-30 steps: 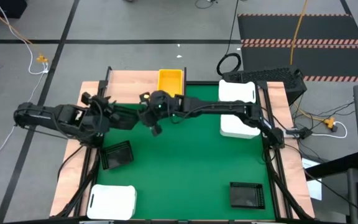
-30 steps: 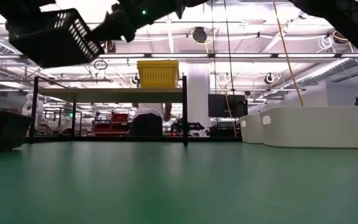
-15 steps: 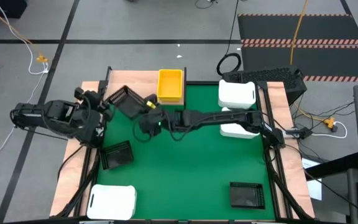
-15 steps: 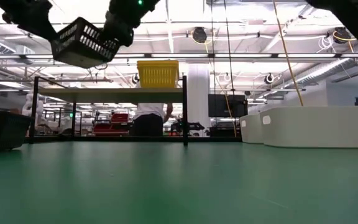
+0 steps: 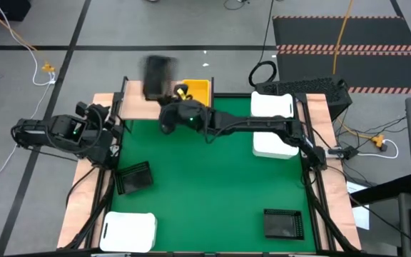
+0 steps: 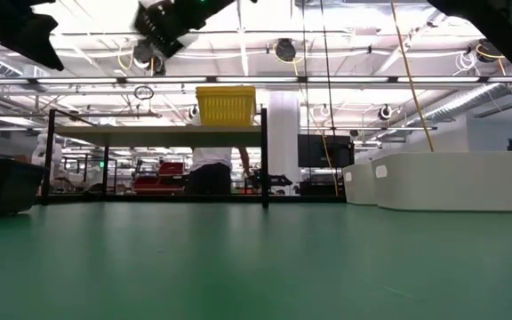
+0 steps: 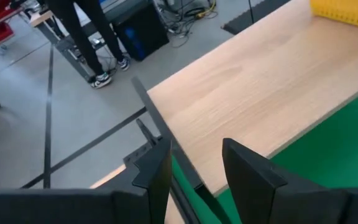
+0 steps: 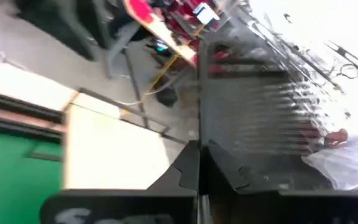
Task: Stack baskets on shelf by color
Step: Put the middle black bin on the shelf
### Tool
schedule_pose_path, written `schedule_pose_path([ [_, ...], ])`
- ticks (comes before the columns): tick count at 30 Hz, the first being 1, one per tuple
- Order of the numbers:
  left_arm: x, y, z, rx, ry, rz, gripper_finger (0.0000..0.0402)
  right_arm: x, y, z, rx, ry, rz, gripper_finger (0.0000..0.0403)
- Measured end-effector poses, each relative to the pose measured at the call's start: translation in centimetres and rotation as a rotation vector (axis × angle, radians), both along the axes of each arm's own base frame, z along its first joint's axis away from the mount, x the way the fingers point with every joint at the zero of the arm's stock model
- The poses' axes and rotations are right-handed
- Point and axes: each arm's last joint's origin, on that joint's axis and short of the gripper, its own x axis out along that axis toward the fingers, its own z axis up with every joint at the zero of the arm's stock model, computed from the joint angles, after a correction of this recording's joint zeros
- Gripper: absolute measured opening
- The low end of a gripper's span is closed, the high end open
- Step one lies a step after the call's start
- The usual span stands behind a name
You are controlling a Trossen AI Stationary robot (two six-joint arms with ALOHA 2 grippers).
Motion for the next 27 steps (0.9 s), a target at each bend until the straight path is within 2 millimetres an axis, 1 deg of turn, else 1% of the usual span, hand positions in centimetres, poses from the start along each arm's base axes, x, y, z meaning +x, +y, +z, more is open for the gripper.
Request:
schedule_pose_path([
  [4,0.0,0.0,0.0,-0.002,-0.011,0.004,0.0145,0.3,0.0,-1.1,0.004,0.050,0.029,0.0000],
  [5,0.0,0.0,0.0,-0.003,-0.016,0.006,0.0145,0.3,0.0,-1.1,0.009,0.048,0.041,0.0000],
  [6,0.0,0.0,0.0,-0.003,-0.018,0.008,0.0145,0.4,-0.2,-1.0,0.010,0.035,0.057,0.0000],
  [8,0.0,0.0,0.0,0.006,-0.026,0.015,0.0145,0.3,-0.5,-0.2,0.008,-0.044,0.071,0.0000],
  [11,0.0,0.1,0.1,0.038,-0.052,0.037,0.0145,0.3,-0.7,0.9,0.051,-0.131,0.114,0.0000],
  [13,0.0,0.1,0.2,0.053,-0.064,0.046,0.0145,0.3,-0.6,1.4,0.087,-0.161,0.136,0.0000],
  [15,0.0,0.1,0.2,0.052,-0.069,0.049,0.0145,0.3,-0.4,1.4,0.108,-0.158,0.142,0.0000],
  [17,0.0,0.1,0.2,0.046,-0.070,0.049,0.0145,0.2,-0.7,1.0,0.139,-0.127,0.130,0.0000],
  [21,0.0,0.1,0.0,0.031,-0.068,0.046,0.0145,-0.1,-2.0,-0.5,0.234,-0.038,0.080,0.0000],
  [24,0.1,0.1,-0.1,0.031,-0.065,0.045,0.0145,-0.1,-2.6,-1.6,0.261,-0.020,0.058,0.0000],
  [27,0.0,0.1,-0.1,0.032,-0.062,0.044,0.0145,-0.1,-2.7,-2.6,0.286,-0.003,0.051,0.0000],
])
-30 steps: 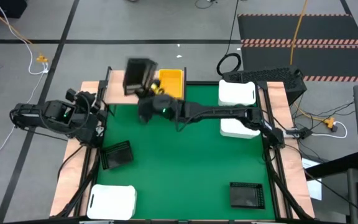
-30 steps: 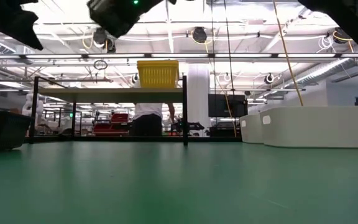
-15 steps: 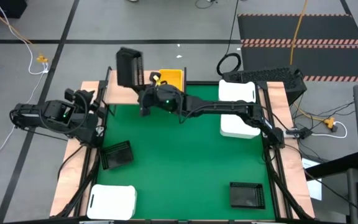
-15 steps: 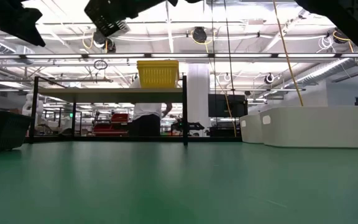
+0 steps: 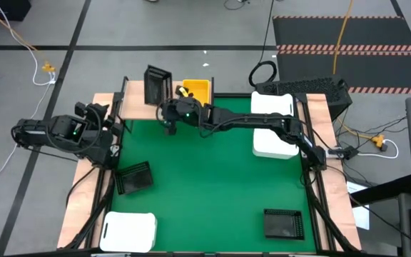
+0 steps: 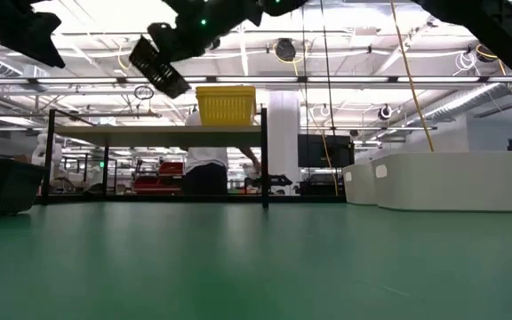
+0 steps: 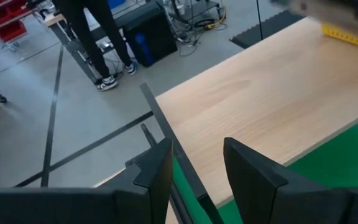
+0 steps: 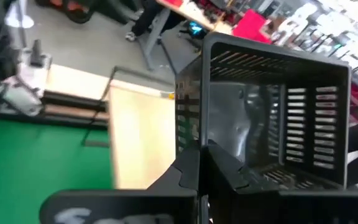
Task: Stack baskets on shelf by color
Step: Put the middle black bin on the shelf
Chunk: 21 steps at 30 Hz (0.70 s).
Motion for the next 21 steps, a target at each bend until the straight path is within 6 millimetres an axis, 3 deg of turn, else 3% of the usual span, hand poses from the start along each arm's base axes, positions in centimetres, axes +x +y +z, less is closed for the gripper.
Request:
schedule_pose_path([
  [12,0.0,0.0,0.0,0.000,0.001,-0.001,0.0145,-0.1,-0.1,-4.3,0.032,0.070,-0.009,0.0002],
  [21,0.0,0.0,0.0,0.000,0.000,-0.001,0.0145,-0.2,-0.3,-4.8,0.024,0.075,-0.041,0.0003],
])
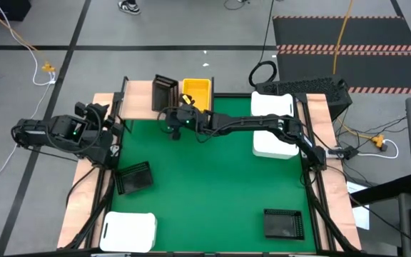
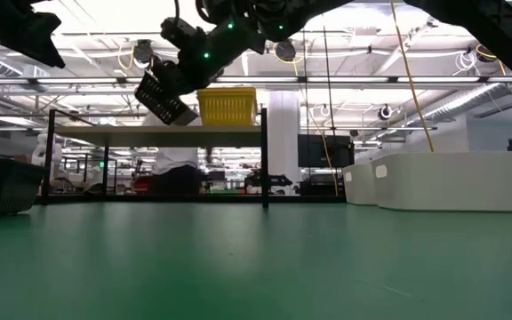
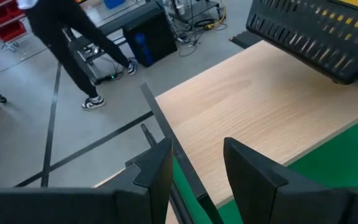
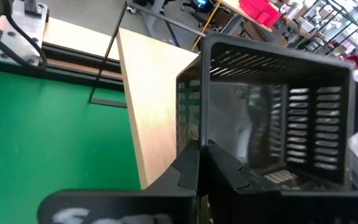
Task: Stack baskets on shelf by color
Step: Put the middle black bin on the shelf
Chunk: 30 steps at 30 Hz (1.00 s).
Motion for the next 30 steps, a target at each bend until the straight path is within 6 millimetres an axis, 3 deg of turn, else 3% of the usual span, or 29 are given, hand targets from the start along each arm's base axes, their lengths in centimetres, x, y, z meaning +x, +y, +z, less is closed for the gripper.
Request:
schedule_pose_path([
  [18,0.0,0.0,0.0,0.000,-0.001,0.000,0.0145,0.2,0.0,0.5,-0.010,-0.051,0.004,0.0111],
  [24,0.0,0.0,0.0,0.000,0.000,0.000,0.0145,0.4,1.2,0.8,-0.110,-0.029,0.043,0.0113],
  [30,0.0,0.0,0.0,0.000,0.000,0.000,0.0145,0.2,2.2,-0.1,-0.172,0.121,0.096,0.0099],
])
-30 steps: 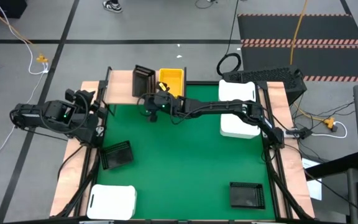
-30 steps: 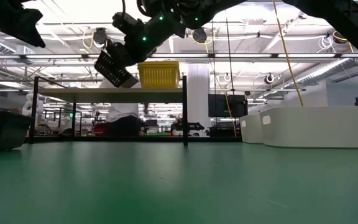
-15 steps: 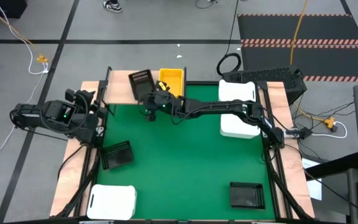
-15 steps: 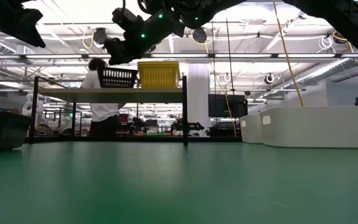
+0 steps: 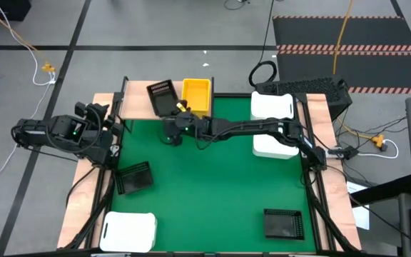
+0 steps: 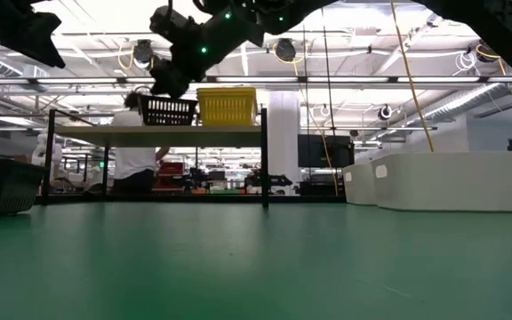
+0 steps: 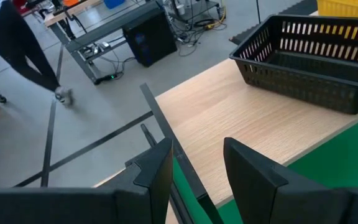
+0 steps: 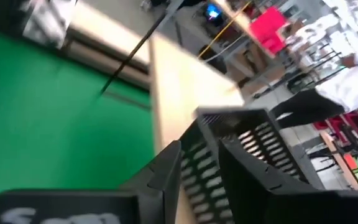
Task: Stack baskets on shelf by color
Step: Put the middle black bin on the shelf
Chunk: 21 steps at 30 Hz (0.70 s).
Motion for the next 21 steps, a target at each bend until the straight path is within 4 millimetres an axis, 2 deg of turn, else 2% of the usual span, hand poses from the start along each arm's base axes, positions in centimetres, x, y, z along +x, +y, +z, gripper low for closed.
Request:
schedule_pose_path([
  [7,0.0,0.0,0.0,0.000,0.000,0.000,0.0145,-0.2,0.1,-1.7,0.000,0.050,0.099,0.0084],
  [12,0.0,0.0,0.0,0.000,0.000,0.000,0.0145,-0.2,-0.7,-2.5,-0.062,-0.033,0.163,0.0075],
  [18,0.0,0.0,0.0,0.000,0.000,0.000,0.0145,-0.1,-0.8,-2.3,-0.169,-0.102,0.201,0.0071],
  [21,0.2,0.0,0.0,-0.002,-0.006,-0.001,0.0145,-0.2,0.0,-1.8,-0.220,-0.105,0.165,0.0070],
])
